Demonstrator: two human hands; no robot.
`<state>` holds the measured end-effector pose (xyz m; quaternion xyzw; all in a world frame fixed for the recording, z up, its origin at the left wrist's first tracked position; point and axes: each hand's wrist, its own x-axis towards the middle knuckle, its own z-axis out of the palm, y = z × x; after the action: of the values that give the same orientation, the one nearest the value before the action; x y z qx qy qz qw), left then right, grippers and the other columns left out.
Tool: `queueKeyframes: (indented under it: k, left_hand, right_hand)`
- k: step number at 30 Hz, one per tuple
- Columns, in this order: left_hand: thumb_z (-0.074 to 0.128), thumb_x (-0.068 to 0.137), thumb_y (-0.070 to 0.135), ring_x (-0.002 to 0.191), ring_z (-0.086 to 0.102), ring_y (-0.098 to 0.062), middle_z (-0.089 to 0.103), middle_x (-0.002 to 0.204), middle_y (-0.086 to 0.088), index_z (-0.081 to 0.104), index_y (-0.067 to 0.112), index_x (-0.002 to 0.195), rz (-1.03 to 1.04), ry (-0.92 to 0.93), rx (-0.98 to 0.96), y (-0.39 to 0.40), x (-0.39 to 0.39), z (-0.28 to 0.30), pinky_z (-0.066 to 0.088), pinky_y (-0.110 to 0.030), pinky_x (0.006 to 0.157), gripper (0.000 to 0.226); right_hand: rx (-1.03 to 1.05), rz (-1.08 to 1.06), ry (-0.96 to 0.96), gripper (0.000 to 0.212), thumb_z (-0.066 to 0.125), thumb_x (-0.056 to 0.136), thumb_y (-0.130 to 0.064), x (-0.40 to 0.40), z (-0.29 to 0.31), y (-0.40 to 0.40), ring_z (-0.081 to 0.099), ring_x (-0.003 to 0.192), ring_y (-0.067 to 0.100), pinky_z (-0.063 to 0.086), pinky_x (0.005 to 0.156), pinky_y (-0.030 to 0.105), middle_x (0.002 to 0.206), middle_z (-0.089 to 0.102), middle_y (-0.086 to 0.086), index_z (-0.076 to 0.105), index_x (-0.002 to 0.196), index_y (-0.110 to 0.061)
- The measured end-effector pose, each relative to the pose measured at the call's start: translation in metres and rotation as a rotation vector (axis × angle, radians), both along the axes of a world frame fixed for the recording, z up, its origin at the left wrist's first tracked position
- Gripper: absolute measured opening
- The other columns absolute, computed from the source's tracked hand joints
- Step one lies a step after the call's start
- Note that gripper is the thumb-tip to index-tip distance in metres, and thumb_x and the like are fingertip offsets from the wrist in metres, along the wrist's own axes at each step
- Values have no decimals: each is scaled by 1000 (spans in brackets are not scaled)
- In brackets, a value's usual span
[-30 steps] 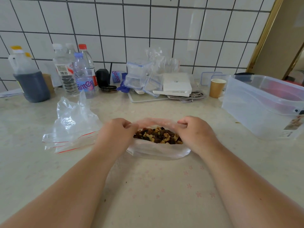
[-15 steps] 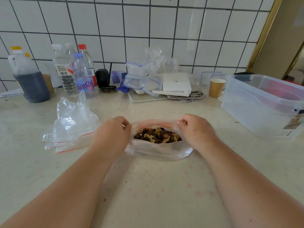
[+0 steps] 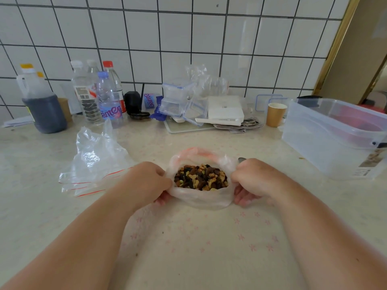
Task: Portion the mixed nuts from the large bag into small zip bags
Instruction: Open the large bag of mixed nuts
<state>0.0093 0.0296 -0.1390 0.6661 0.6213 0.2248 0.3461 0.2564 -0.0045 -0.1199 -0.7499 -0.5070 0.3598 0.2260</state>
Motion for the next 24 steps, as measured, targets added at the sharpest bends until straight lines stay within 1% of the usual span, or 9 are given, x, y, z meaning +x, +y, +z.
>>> queueKeyframes:
  k: [2,4,7,9,11,13,16,19,24]
  left_hand:
    - [61,83,11,49,66,-9,74,59,0,76,16,80,24,-16,47,3,2,-3,51,-26,59,16]
    - [59,85,10,49,63,-4,72,57,5,75,24,86,47,-20,102,6,5,-7,46,-22,53,21]
    - [57,89,9,57,66,-8,71,58,7,73,26,91,46,-32,170,10,11,-11,43,-21,51,24]
    - [58,90,12,70,68,-21,72,66,3,71,22,90,29,6,211,13,14,-14,45,-27,56,17]
    - [59,91,16,74,64,-26,69,73,4,70,21,92,25,74,251,15,15,-17,40,-28,55,12]
    - [61,93,22,78,62,-21,69,84,7,71,21,105,57,98,272,16,15,-19,38,-27,56,16]
    - [63,95,27,89,61,-19,66,93,12,63,19,132,145,82,279,15,13,-19,41,-28,71,38]
    - [63,95,28,85,59,-19,60,83,15,66,20,126,216,74,317,11,11,-16,42,-30,73,32]
    - [54,94,18,77,64,-14,71,92,8,69,24,112,262,-34,291,6,5,2,50,-31,63,24]
  right_hand:
    - [71,-42,79,11,50,82,0,-3,-6,2,72,54,31,54,48,30,63,72,16,60,86,-3]
    - [144,-85,94,12,52,82,-2,-6,-10,6,74,62,31,62,63,40,71,74,16,61,88,-8]
    - [221,-102,-22,20,52,82,-10,-8,-13,10,75,73,27,60,81,47,78,76,9,63,98,-15]
    - [267,-122,-126,32,53,83,-16,-10,-14,11,72,83,27,57,85,46,89,73,6,58,115,-18]
    - [284,-120,-190,50,54,87,-22,-11,-14,9,67,90,26,54,86,40,99,70,4,47,136,-25]
    - [283,-74,-303,54,52,92,-27,-12,-14,5,62,95,23,48,82,35,110,67,5,42,144,-27]
    - [294,-63,-427,60,53,95,-30,-13,-10,1,56,111,27,43,83,35,130,56,7,32,152,-29]
    - [399,-93,-418,58,56,95,-25,-19,-4,-4,59,109,25,48,87,36,125,58,4,38,150,-29]
    - [506,23,-298,41,56,94,-24,-42,1,-8,61,96,18,52,82,34,100,63,-8,54,134,-32]
